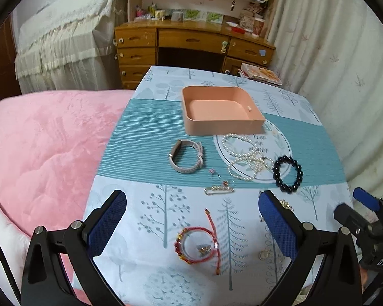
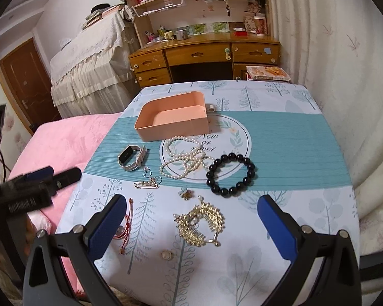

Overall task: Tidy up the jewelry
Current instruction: 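Grasp the red string bracelet with the left tool while the right tool grasps the gold leaf hair comb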

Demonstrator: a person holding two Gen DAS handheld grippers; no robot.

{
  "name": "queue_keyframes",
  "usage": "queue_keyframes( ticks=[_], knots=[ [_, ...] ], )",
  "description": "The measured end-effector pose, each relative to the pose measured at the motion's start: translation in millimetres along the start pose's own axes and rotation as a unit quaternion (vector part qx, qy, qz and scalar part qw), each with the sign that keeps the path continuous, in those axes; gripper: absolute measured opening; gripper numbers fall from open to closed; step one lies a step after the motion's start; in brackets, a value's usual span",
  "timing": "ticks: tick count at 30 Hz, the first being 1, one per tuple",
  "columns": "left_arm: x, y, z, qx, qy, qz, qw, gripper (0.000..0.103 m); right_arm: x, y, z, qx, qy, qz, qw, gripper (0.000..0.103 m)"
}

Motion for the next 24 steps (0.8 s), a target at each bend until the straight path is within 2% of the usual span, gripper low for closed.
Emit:
queue_keyframes(
  ticks=[4, 7, 9, 12, 15, 17, 21, 24],
  knots=[
    [-25, 27, -6, -0.008, 0.005, 0.016, 0.9998, 0.102, -13, 20, 7, -0.011, 0.022, 0.000, 1.000, 0.100],
    [-43, 44, -7, 0.004, 0.006, 0.039, 0.9992, 0.102, -29, 40, 16, -0.004, 0.030, 0.004, 1.000, 0.099],
    [-51, 51, -8, 0.011, -0.002, 0.050, 0.9987, 0.102, -20, 52, 17, -0.004, 0.030, 0.007, 1.000, 0.098],
    [-56, 55, -13, 0.014, -0.028, 0.058, 0.9978, 0.102, -30, 51, 11, -0.018, 0.030, 0.011, 0.999, 0.093],
    [-52, 50, -25, 0.003, -0.028, 0.041, 0.9988, 0.102, -7, 59, -12, -0.052, 0.029, 0.001, 0.998, 0.087],
    [-41, 42, -37, -0.012, -0.036, 0.011, 0.9992, 0.102, 8, 68, -29, -0.080, 0.035, -0.009, 0.996, 0.083],
    [-21, 22, -59, -0.031, -0.027, -0.049, 0.9979, 0.102, 18, 51, -59, -0.132, 0.038, -0.024, 0.990, 0.074],
    [-10, 8, -76, -0.052, -0.030, -0.072, 0.9956, 0.102, 15, 33, -72, -0.161, 0.047, -0.027, 0.985, 0.072]
  ],
)
Point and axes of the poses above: each gripper's, at about its wrist camera, not at the fingertips, and z roughly against the way its jaws point, x to its right, y to its top, the point moved 8 cm from there along -z, roughly the way its jaws point, and after that the axes turned 13 degrees about y, right-handed, at the moved point
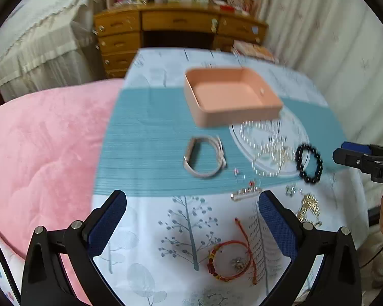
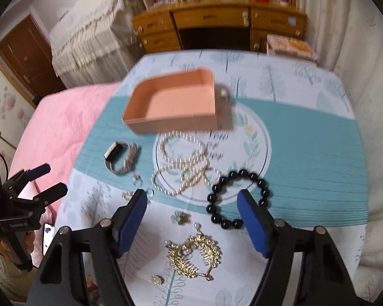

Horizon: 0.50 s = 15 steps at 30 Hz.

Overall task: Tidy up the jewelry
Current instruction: 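Grasp the red string bracelet with the left tool while the right tool grasps the gold leaf hair comb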

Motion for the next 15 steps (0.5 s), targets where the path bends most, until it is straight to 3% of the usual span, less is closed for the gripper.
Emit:
queue_keyframes(
  ticks=[4, 6, 10, 13, 15],
  knots=[
    [12, -14, -19, -0.030, -0.028, -0.010, 0.9991, 0.102, 5, -12, -14, -0.028, 0.018, 0.006, 0.999, 0.071],
    [16, -22, -26, -0.041, -0.030, -0.018, 0.9986, 0.095, 11, -17, -21, -0.038, 0.019, 0.009, 0.999, 0.070],
    [21, -43, -33, -0.069, -0.054, -0.027, 0.9957, 0.092, 21, -32, -31, -0.061, 0.028, -0.002, 0.998, 0.061],
    [23, -60, -34, -0.081, -0.057, -0.040, 0.9943, 0.083, 23, -45, -38, -0.077, 0.035, -0.007, 0.996, 0.055],
    [22, -69, -36, -0.094, -0.060, -0.042, 0.9929, 0.071, 22, -54, -41, -0.085, 0.047, -0.015, 0.995, 0.052]
  ],
)
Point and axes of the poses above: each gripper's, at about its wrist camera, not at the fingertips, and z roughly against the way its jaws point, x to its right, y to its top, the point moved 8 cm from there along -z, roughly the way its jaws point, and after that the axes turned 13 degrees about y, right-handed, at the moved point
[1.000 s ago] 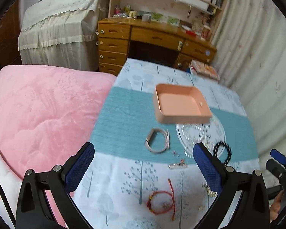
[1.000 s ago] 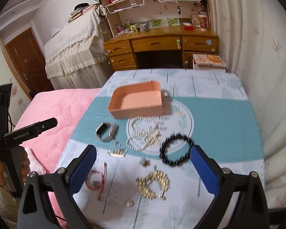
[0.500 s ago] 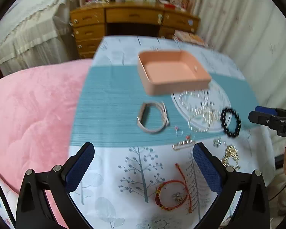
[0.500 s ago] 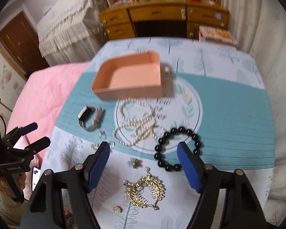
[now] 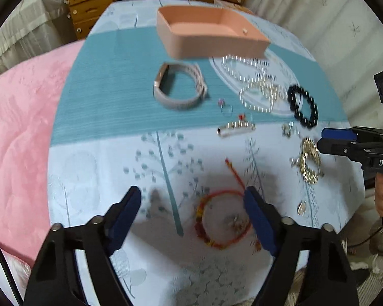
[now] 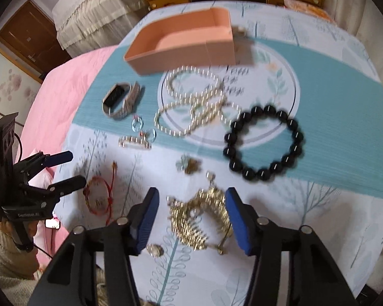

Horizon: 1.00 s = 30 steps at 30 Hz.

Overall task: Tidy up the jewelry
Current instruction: 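Grasp the red string bracelet with the left tool while the right tool grasps the gold leaf hair comb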

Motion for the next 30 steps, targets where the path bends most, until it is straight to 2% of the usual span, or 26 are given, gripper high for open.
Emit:
queue_keyframes(
  ticks=[2, 4, 7, 12, 15, 28, 29, 30],
  knots=[
    [1, -8, -5, -0.020, -0.011, -0.001, 0.9997, 0.060, -1, -5, -3, -0.005, 0.021, -0.015, 1.000, 0.052],
    [2, -12, -12, -0.034, -0.014, 0.000, 0.9993, 0.055, 0, -9, -7, -0.012, 0.054, -0.049, 0.997, 0.052],
    [3, -13, -14, -0.034, -0.012, -0.005, 0.9993, 0.051, 4, -10, -12, -0.012, 0.078, -0.087, 0.993, 0.052],
    [8, -12, -14, -0.039, -0.009, -0.019, 0.9990, 0.048, 9, -10, -20, -0.008, 0.083, -0.118, 0.989, 0.033],
    [15, -12, -14, -0.043, -0.008, -0.029, 0.9986, 0.048, 9, -9, -23, -0.007, 0.077, -0.119, 0.990, 0.027],
    [39, -16, -16, -0.058, 0.046, -0.088, 0.9934, 0.047, -2, 4, -37, -0.013, 0.004, -0.120, 0.993, 0.026],
    [42, -16, -16, -0.059, 0.047, -0.090, 0.9931, 0.041, -2, 5, -38, -0.014, 0.005, -0.126, 0.992, 0.026],
    [43, -16, -15, -0.059, 0.049, -0.092, 0.9929, 0.030, -1, 5, -38, -0.014, 0.008, -0.138, 0.990, 0.026]
  ],
)
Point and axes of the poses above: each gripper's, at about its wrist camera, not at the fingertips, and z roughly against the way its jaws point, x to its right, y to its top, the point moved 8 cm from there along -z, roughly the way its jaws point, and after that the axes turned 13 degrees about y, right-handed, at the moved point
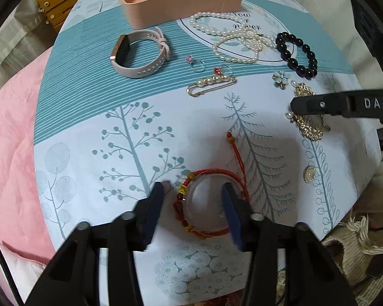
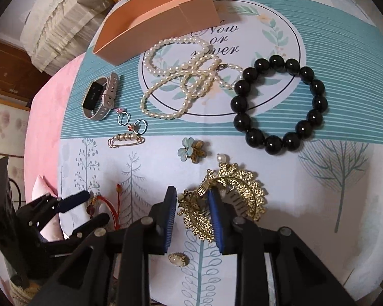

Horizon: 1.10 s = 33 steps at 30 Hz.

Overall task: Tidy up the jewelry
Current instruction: 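Grasp the red string bracelet with the left tool while the right tool grasps the gold leaf hair comb, then lift the red bracelet and gold comb into the pink tray and open both tools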

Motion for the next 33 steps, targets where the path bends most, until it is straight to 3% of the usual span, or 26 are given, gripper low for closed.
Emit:
queue_keyframes(
  ticks=[2, 6, 9, 15, 18, 25, 33],
  knots=[
    [1, 1, 0, -0.005, -0.004, 0.003, 1.0000, 0.019, 0, 2, -1, 0.000, 0.007, -0.022, 1.000, 0.026],
    [0, 3, 0, -0.010, -0.010, 0.010, 0.9999, 0.012, -4, 7, -4, 0.005, -0.006, -0.014, 1.000, 0.026],
    [-2, 4, -1, -0.010, -0.008, 0.016, 0.9998, 0.009, -6, 5, -5, 0.009, -0.020, 0.009, 1.000, 0.026],
    [-11, -1, -1, -0.018, -0.041, 0.045, 0.9980, 0.008, -13, 0, -1, 0.020, 0.003, 0.025, 0.999, 0.010],
    [-15, 0, 3, -0.012, -0.046, 0.054, 0.9974, 0.008, -23, -3, 13, 0.040, 0.007, 0.048, 0.998, 0.010],
    [-28, 14, 36, 0.026, -0.052, 0.068, 0.9960, 0.008, -49, 6, 50, 0.085, 0.023, 0.089, 0.992, 0.010],
    [-55, 80, 87, 0.102, -0.038, 0.100, 0.9890, 0.008, -77, 45, 87, 0.138, 0.050, 0.109, 0.983, 0.010]
  ],
)
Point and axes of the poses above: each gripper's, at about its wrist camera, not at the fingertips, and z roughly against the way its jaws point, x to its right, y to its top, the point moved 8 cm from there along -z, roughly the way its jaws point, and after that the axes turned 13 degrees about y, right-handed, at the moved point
